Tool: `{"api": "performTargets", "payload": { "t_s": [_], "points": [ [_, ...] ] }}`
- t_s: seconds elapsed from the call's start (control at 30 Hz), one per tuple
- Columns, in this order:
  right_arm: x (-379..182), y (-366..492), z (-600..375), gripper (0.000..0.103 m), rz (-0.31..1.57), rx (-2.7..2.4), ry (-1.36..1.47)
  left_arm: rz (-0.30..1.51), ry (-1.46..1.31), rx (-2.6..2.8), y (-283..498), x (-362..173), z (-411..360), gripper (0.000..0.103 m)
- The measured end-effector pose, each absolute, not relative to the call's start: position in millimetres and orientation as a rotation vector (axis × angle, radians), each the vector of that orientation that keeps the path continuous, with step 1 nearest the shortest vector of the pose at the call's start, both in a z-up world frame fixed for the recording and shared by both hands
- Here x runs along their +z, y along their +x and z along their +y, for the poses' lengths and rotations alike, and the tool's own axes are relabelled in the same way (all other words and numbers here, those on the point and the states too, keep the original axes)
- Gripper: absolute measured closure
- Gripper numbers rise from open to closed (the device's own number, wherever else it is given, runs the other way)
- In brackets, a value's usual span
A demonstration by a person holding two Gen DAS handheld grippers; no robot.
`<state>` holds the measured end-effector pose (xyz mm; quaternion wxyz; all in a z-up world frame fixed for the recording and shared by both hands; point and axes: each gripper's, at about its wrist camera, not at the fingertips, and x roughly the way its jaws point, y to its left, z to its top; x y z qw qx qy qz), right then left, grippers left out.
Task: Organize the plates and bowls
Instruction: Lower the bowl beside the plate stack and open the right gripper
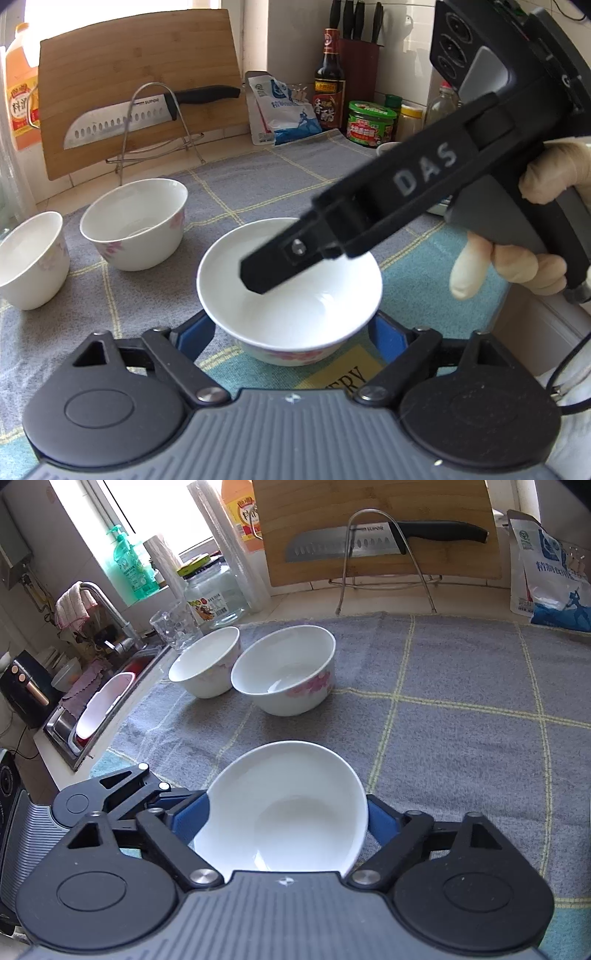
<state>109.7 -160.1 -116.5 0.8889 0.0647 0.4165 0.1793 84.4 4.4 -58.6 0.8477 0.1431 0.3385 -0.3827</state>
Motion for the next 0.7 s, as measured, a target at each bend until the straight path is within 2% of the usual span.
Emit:
{"api": "performTargets", "payload": {
  "t_s": [0.1,0.7],
  "points": [
    [-111.5,110.9,-157.1,0.000,0.851,0.368,0.107,0.708,0.307,-0.815,81.7,-57.8,7.8,0.008],
    [-85.8,133.9,-151.3,0.000,0.796,0.392,-0.007,0.613,0.298,-0.602,112.1,-27.2,70.6,0.007]
  ]
}}
